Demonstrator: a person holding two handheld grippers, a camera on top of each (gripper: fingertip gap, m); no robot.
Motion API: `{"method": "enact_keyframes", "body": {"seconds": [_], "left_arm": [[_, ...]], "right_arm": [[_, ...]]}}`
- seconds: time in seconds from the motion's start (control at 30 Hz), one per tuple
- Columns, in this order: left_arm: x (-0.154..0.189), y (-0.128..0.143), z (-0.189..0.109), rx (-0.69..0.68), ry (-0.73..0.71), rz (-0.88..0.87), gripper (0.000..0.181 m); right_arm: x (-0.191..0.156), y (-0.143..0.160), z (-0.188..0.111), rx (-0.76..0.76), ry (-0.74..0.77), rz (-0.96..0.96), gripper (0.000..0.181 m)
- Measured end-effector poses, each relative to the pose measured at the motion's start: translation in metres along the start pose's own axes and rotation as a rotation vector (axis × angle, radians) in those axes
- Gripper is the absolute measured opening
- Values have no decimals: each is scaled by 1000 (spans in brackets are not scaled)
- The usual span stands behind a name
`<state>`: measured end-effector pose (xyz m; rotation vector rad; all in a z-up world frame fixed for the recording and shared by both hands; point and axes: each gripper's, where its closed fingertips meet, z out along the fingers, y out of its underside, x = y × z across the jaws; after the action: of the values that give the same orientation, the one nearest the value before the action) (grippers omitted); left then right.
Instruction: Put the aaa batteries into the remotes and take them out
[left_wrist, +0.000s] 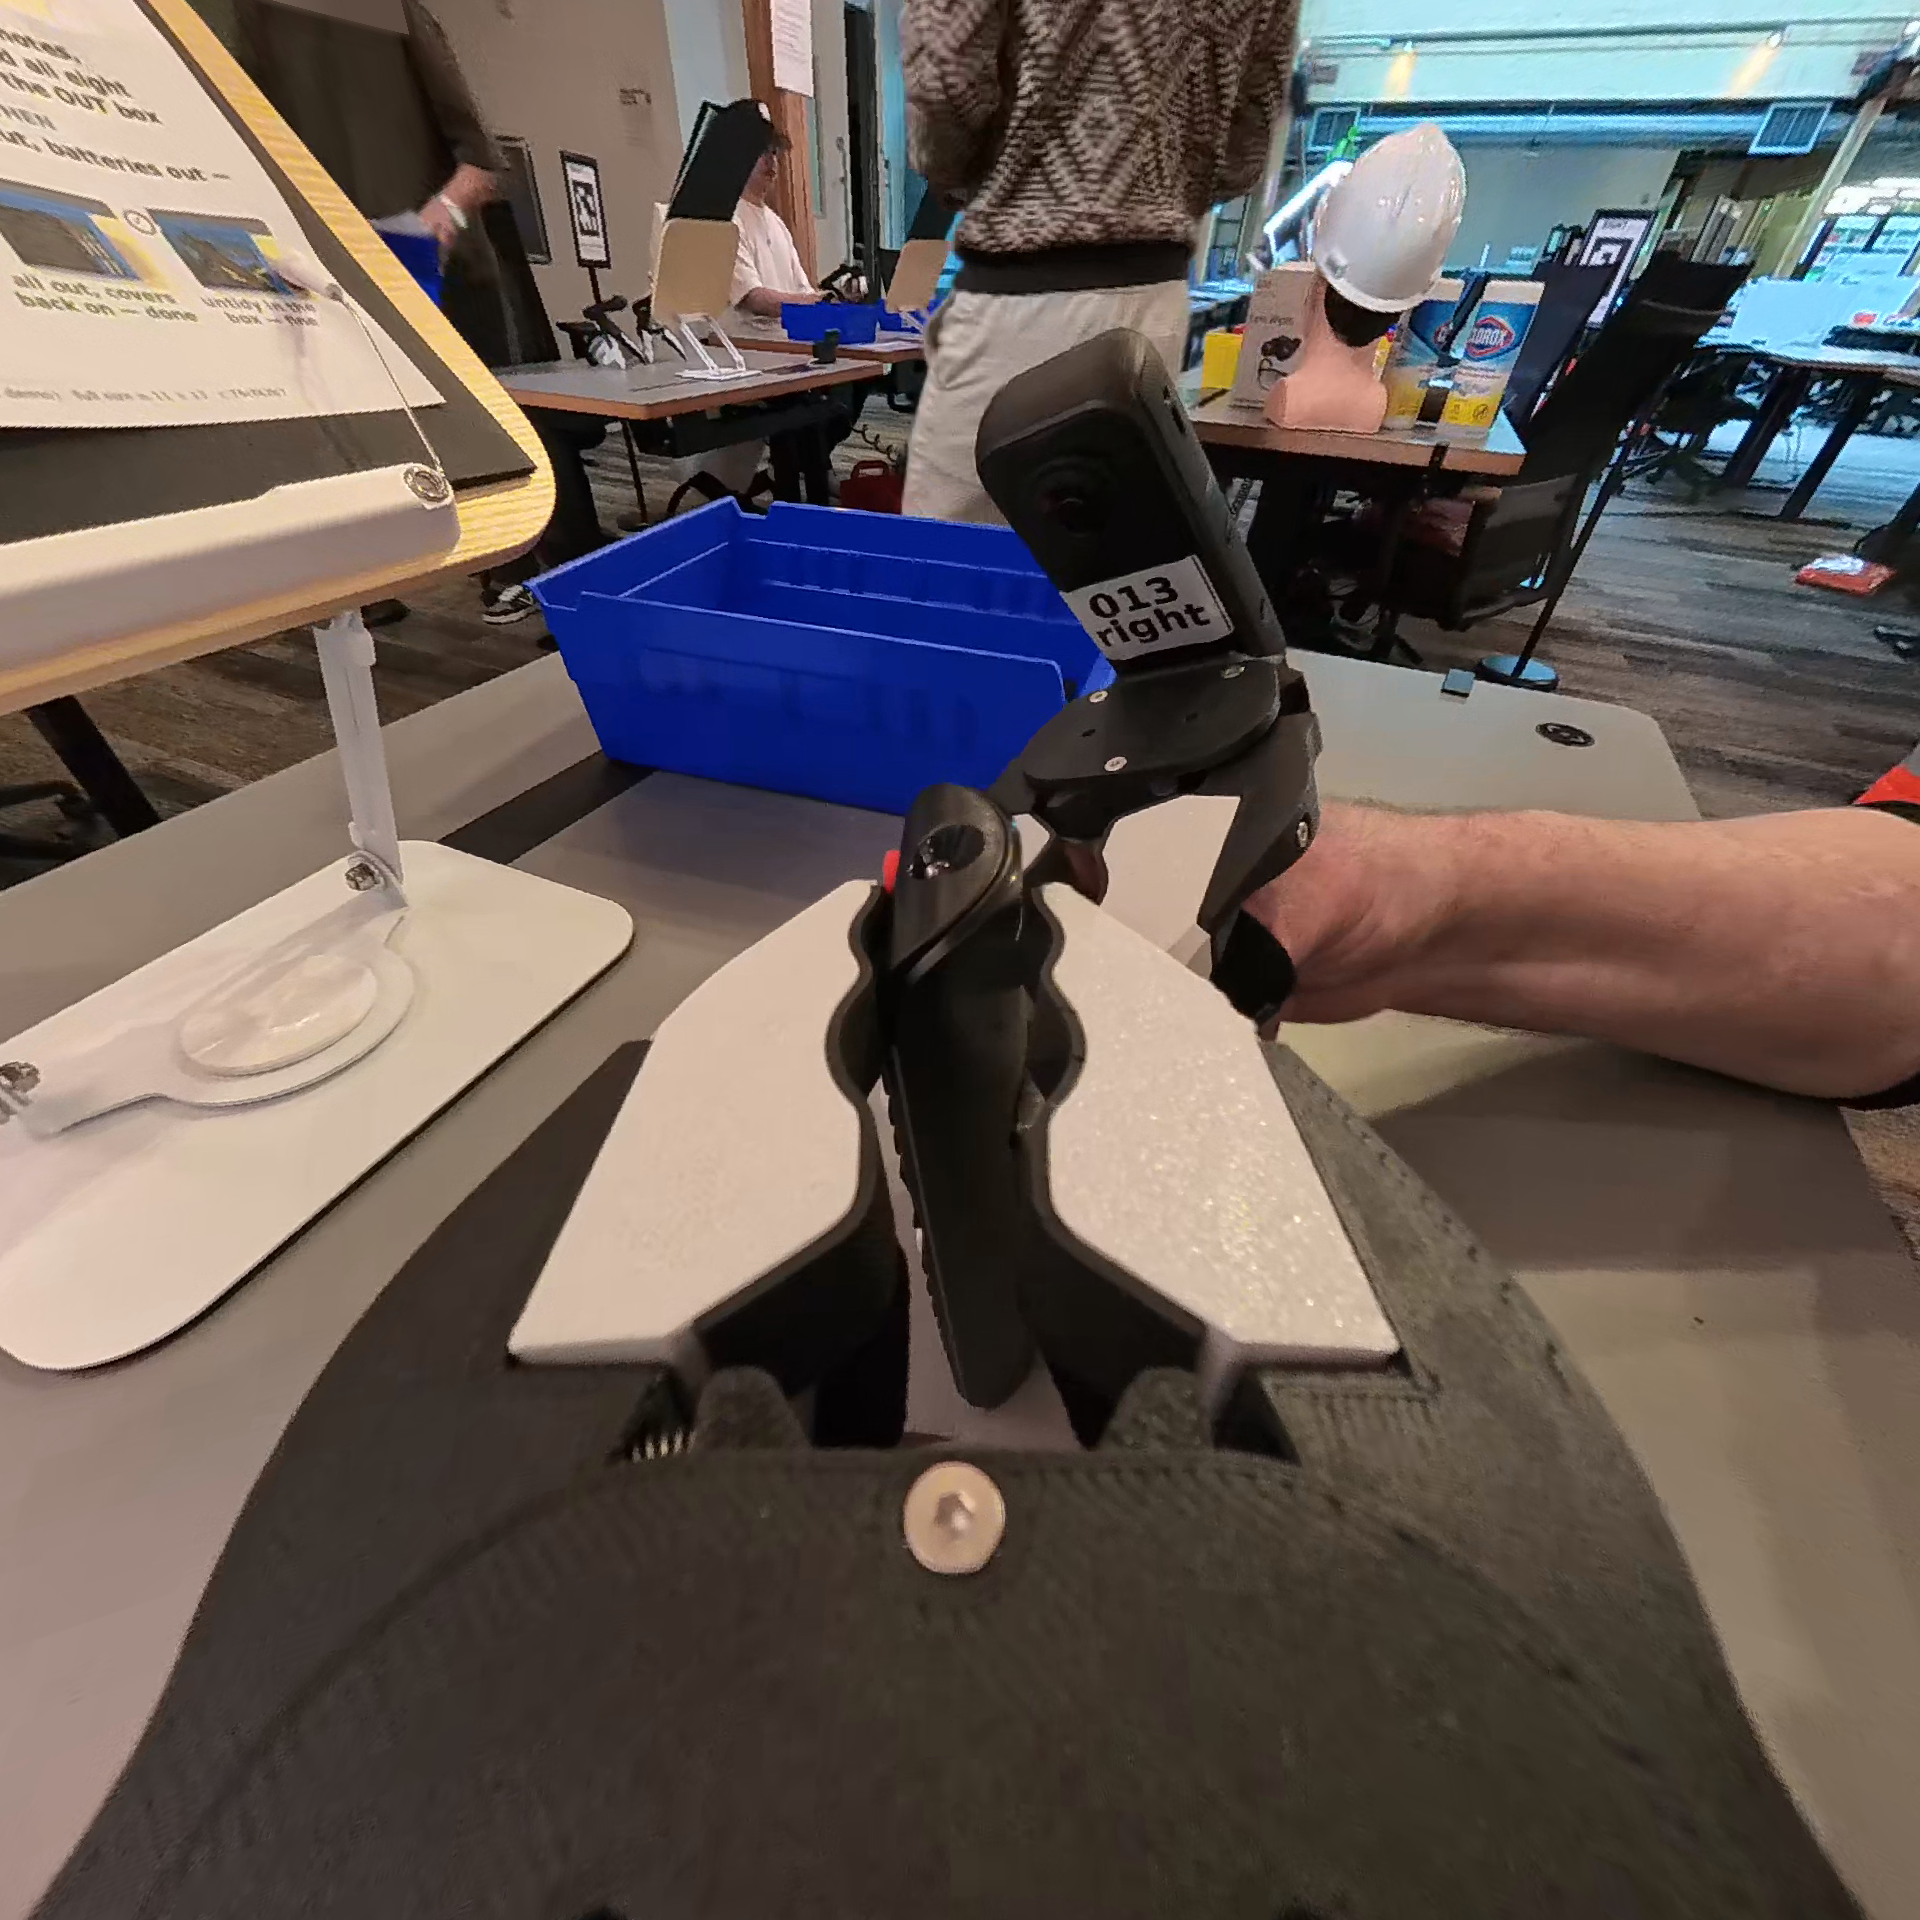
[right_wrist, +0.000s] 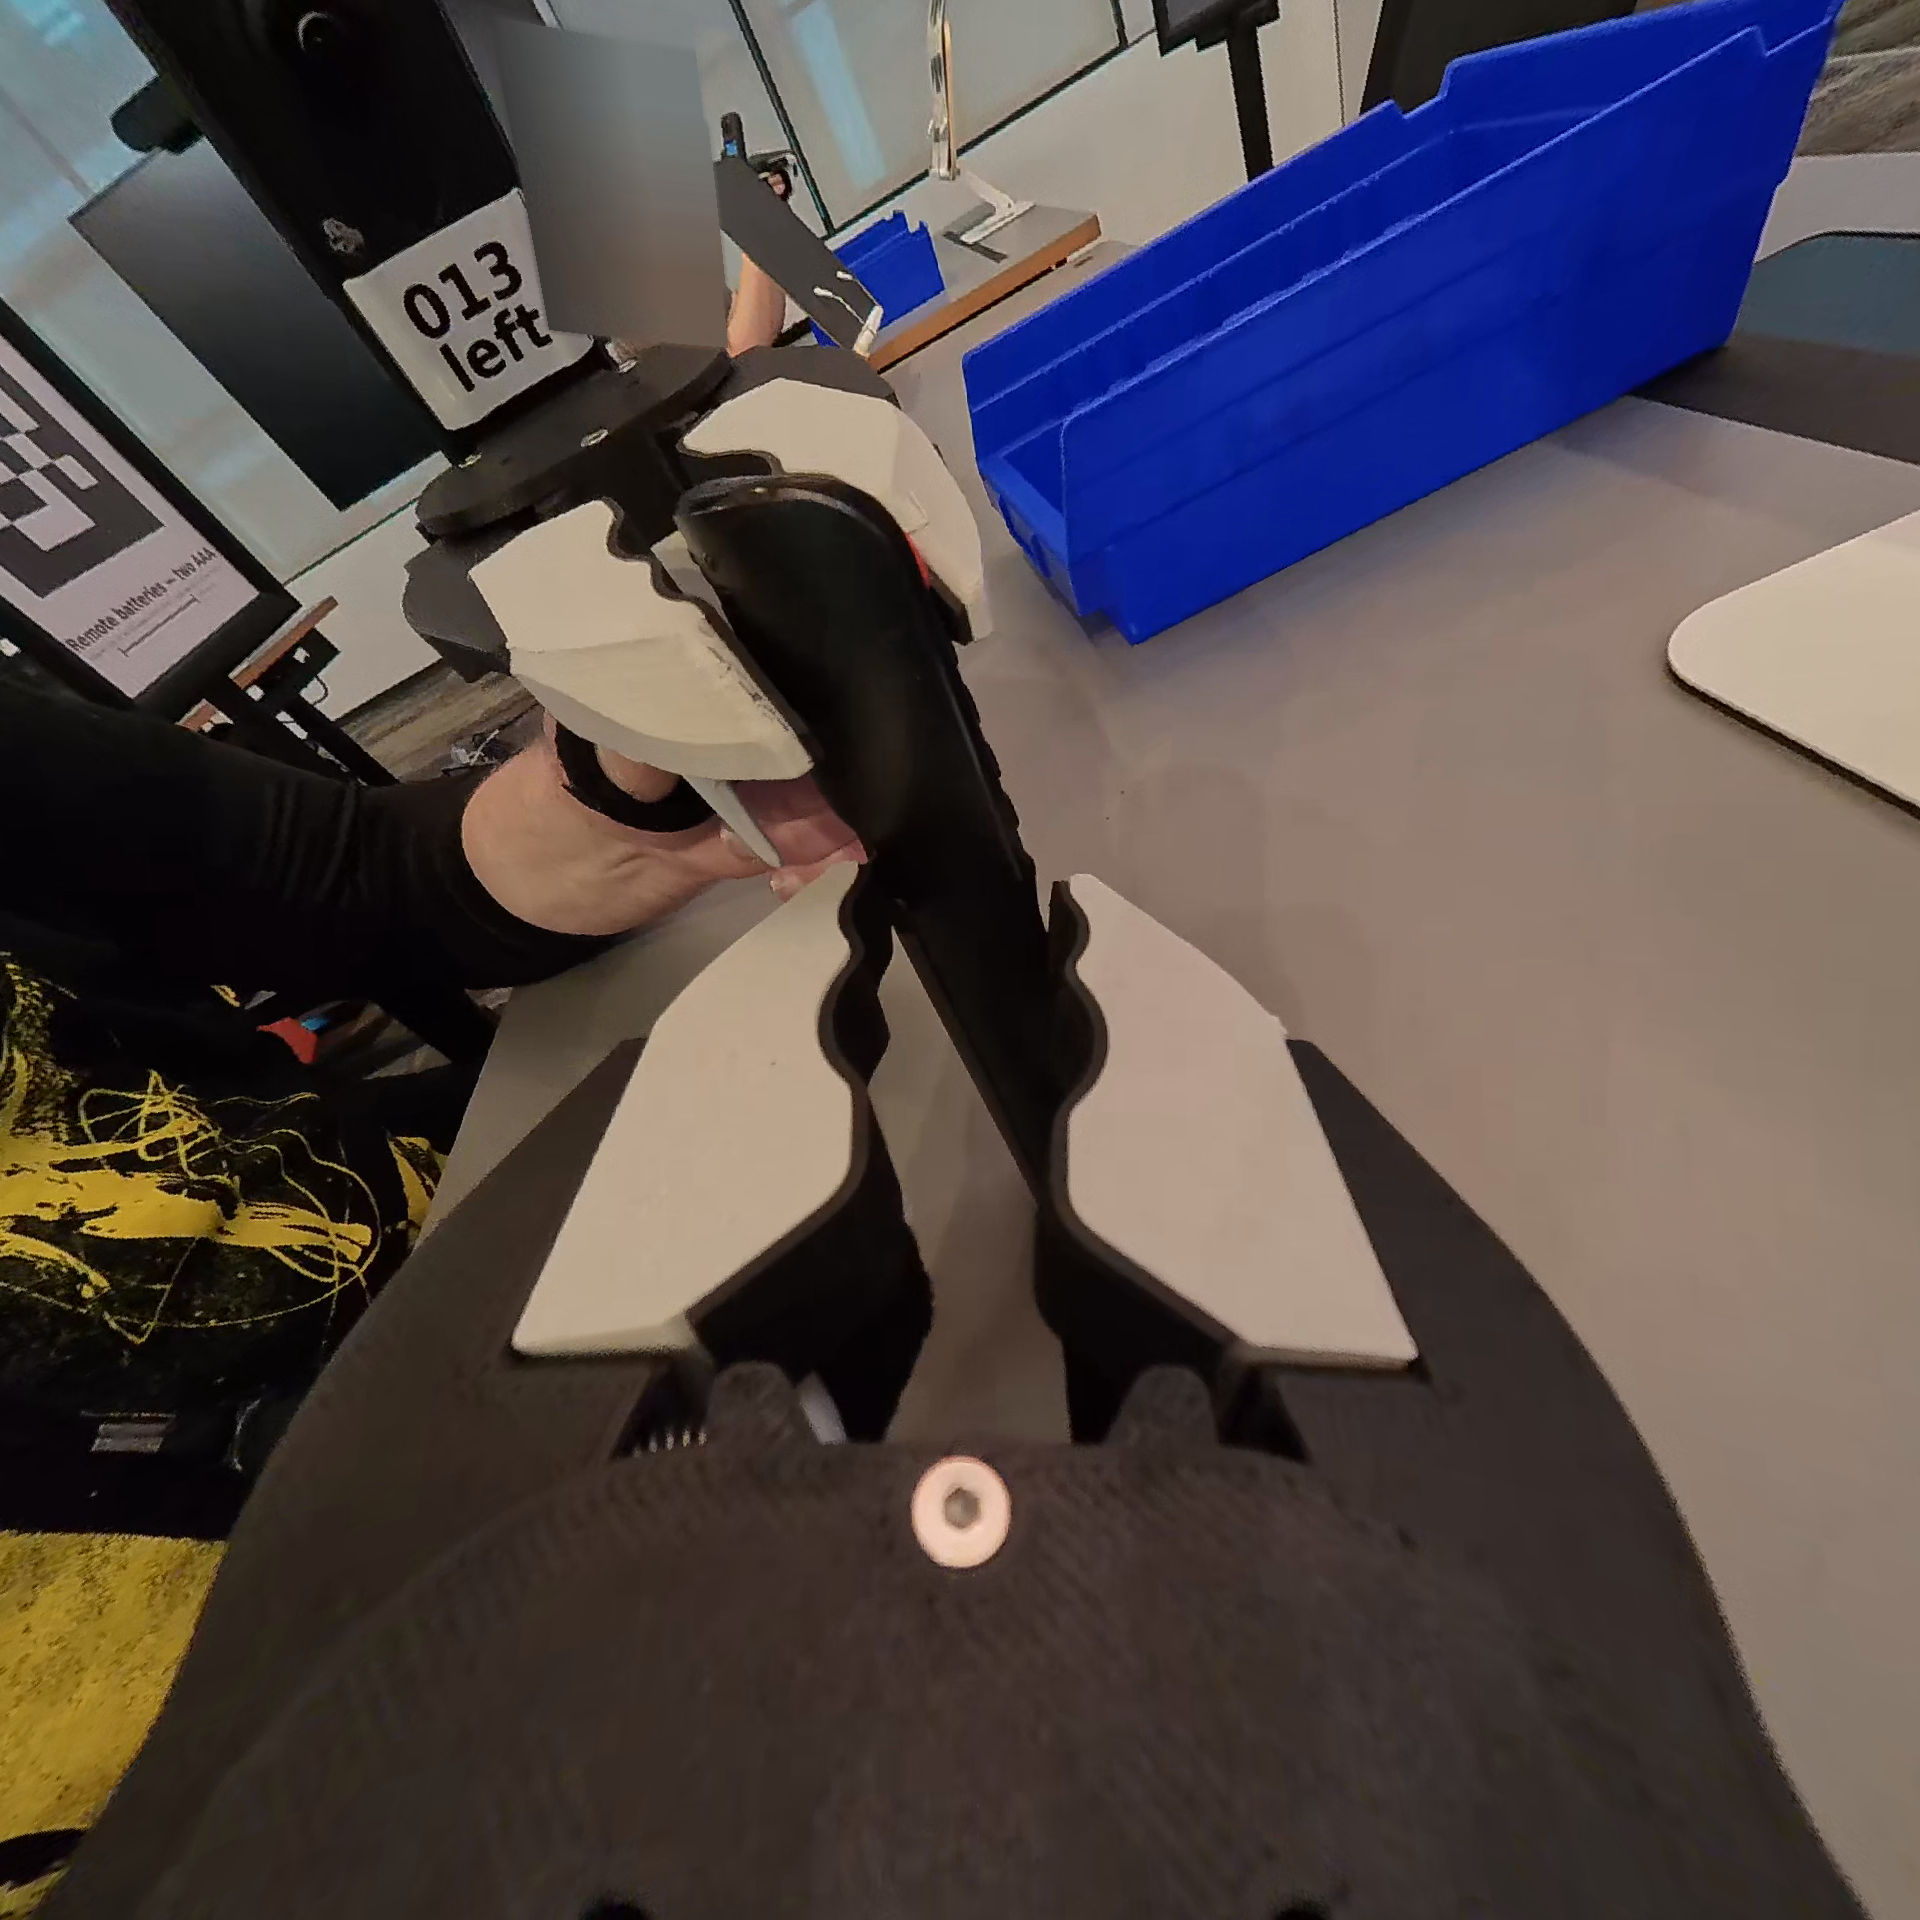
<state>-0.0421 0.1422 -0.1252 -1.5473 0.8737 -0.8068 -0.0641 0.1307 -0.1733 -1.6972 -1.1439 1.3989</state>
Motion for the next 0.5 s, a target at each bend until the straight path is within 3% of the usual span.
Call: {"method": "enact_keyframes", "body": {"seconds": [0.2,0.5], "left_arm": [[-3,0,0,0,2,-4,25],[-3,0,-1,9,-10,40,25]], "right_arm": [[2,2,1,-55,8,-41,31],[1,-5,0,66,-40,16,31]]}}
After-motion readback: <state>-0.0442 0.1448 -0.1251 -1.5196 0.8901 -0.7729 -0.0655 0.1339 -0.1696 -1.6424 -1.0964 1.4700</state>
